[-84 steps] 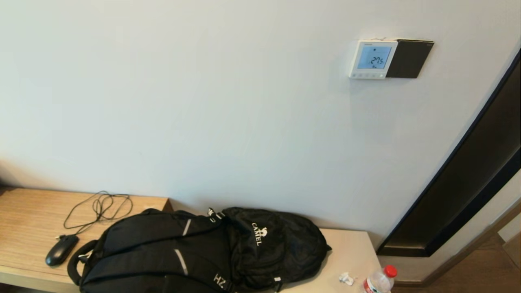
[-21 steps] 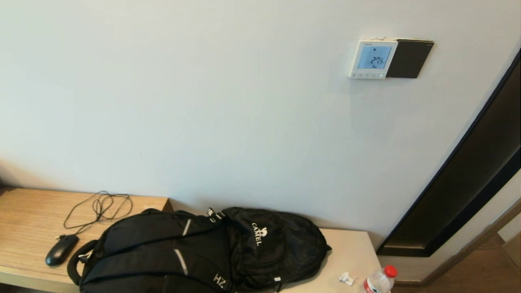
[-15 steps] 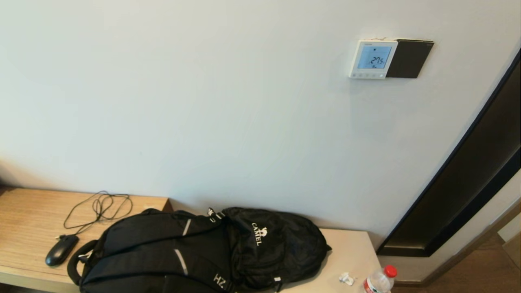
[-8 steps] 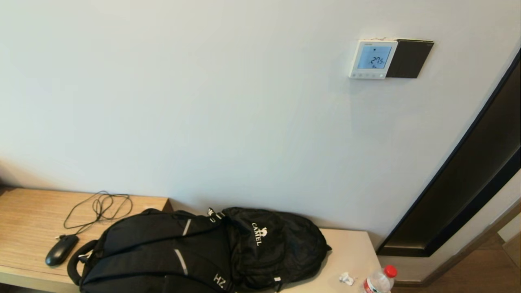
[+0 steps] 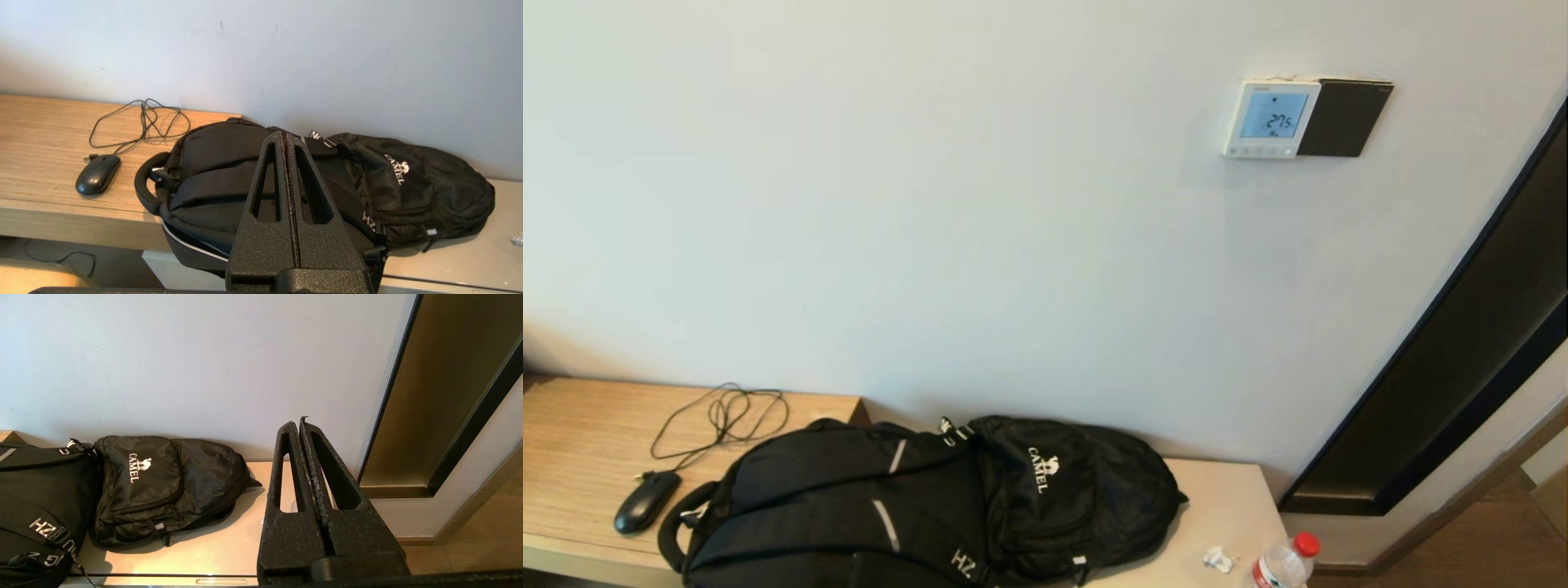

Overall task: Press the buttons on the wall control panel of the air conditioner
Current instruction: Turn off the central air conditioner

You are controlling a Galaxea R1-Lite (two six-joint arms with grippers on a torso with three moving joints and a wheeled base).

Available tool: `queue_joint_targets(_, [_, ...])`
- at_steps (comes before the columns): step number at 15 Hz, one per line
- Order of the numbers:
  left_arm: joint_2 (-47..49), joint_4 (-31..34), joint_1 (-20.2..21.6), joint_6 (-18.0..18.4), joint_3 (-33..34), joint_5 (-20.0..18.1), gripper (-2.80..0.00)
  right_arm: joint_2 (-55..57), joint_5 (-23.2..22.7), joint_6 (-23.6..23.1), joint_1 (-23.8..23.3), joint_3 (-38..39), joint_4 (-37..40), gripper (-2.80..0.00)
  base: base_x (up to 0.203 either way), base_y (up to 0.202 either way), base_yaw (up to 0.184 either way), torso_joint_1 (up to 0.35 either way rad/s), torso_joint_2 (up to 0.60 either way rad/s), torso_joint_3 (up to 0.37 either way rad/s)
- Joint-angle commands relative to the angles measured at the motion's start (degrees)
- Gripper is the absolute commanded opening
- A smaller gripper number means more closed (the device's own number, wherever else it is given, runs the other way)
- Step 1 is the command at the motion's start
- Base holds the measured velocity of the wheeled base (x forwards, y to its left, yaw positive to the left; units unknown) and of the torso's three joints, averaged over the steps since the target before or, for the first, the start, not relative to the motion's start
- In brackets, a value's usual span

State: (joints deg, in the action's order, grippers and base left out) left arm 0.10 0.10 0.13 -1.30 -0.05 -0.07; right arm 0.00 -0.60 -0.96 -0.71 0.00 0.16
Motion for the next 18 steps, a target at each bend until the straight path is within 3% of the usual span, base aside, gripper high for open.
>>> queue_joint_targets(1, [-0.01, -0.01, 0.04, -0.02, -0.01, -0.01, -2.8, 0.0, 0.16, 0.0, 0.0, 0.0, 0.01, -2.8, 0.0, 0.0, 0.0, 0.0, 0.0, 0.0])
queue_joint_targets(18, [-0.01, -0.01, 0.04, -0.02, 0.05, -0.01, -2.8, 0.0, 0.33, 0.17, -0.08, 0.09, 0.01, -2.8, 0.0, 0.0, 0.0, 0.0, 0.0, 0.0])
